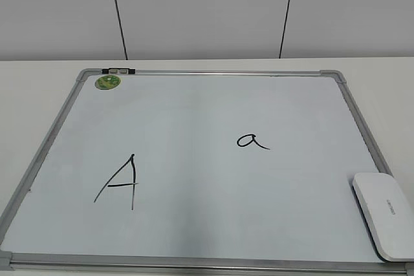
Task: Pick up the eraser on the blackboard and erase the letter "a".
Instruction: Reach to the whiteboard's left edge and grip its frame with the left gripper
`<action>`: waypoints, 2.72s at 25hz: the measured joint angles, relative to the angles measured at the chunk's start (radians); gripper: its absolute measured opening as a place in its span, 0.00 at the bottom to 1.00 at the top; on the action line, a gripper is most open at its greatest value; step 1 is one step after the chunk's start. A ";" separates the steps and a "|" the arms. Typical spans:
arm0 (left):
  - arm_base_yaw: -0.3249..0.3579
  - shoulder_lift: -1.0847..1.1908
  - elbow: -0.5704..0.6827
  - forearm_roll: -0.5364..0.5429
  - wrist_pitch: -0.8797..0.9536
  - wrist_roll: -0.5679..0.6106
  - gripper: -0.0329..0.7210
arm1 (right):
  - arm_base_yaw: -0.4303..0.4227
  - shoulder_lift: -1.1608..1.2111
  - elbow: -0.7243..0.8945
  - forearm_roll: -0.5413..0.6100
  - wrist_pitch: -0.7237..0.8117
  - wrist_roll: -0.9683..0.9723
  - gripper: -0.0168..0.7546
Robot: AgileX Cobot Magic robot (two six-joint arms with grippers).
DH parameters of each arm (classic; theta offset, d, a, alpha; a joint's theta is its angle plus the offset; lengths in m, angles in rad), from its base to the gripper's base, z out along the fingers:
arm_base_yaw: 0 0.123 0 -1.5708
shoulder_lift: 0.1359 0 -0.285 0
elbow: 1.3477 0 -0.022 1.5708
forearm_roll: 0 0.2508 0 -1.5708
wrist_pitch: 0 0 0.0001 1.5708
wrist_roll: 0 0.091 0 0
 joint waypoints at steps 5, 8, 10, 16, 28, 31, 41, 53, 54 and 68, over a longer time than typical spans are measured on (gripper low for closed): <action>0.000 0.000 0.000 0.000 0.000 0.000 0.58 | 0.000 0.000 0.000 0.000 0.000 0.000 0.78; 0.000 0.000 0.000 0.000 0.000 0.000 0.58 | 0.000 0.000 0.000 0.000 0.000 0.000 0.78; 0.000 0.000 0.000 0.000 0.000 0.000 0.58 | 0.000 0.000 0.000 0.000 0.000 0.000 0.78; 0.000 0.000 0.000 0.000 0.000 0.000 0.58 | 0.000 0.000 0.000 0.000 0.000 0.000 0.78; 0.000 0.000 0.000 0.000 0.000 0.000 0.58 | 0.000 0.000 0.000 0.000 0.000 0.000 0.78; 0.000 0.000 0.000 0.000 0.000 0.000 0.58 | 0.000 0.000 0.000 0.000 0.000 0.000 0.78; 0.000 0.000 0.000 0.004 -0.002 0.000 0.61 | 0.000 0.000 0.000 0.000 0.000 0.000 0.78; 0.000 0.200 -0.058 0.010 -0.155 0.000 0.72 | 0.000 0.000 0.000 0.000 0.000 0.000 0.78; 0.000 0.230 -0.058 0.010 -0.181 0.000 0.72 | 0.000 0.000 0.000 0.000 0.000 0.000 0.78; 0.000 0.608 -0.059 0.010 -0.415 0.000 0.73 | 0.000 0.000 0.000 0.000 0.000 0.000 0.78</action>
